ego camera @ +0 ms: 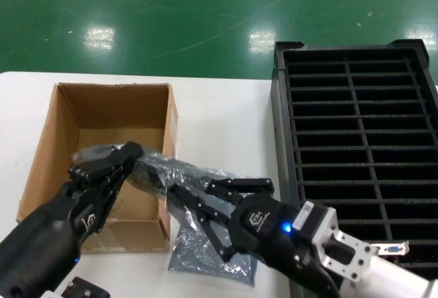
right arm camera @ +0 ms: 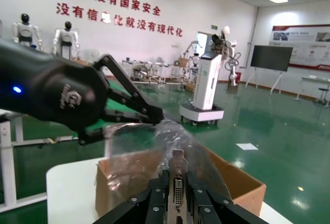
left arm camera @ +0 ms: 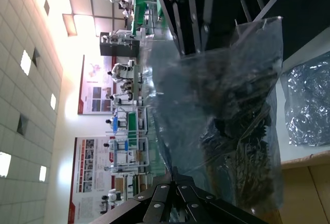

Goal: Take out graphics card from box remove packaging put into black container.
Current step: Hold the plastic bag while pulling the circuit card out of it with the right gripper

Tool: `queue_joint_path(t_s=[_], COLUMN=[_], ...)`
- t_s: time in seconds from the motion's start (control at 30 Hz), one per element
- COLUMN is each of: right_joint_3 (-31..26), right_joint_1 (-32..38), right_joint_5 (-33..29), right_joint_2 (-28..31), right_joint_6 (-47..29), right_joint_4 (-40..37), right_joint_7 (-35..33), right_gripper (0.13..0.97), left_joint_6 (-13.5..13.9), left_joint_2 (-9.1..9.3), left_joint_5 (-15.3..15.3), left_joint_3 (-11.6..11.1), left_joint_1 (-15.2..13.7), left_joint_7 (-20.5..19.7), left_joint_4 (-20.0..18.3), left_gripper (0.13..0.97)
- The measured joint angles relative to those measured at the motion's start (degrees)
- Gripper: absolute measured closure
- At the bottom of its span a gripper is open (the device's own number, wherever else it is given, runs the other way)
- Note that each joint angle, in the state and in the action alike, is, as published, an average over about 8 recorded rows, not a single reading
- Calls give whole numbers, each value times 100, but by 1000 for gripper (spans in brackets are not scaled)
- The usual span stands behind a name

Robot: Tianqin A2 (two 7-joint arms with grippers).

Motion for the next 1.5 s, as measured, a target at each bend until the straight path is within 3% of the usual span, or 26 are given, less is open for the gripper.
queue_joint_path(t_s=[0.4,1.5], right_joint_3=[50,-294], right_joint_1=[-139,661], right_joint_5=[336,73], right_joint_2=[162,-249], right_joint_6=[-73,-208], right_joint_4=[312,-436], right_joint_7=[-364,-777], right_gripper=[908,908], left_joint_6=[-2,-1], left_joint_2=[-1,-1], left_joint_5=[-1,-1], left_joint_3=[1,1], left_joint_1=[-1,-1], left_joint_7=[-1,-3], left_joint_4=[1,1], left_gripper=[958,958])
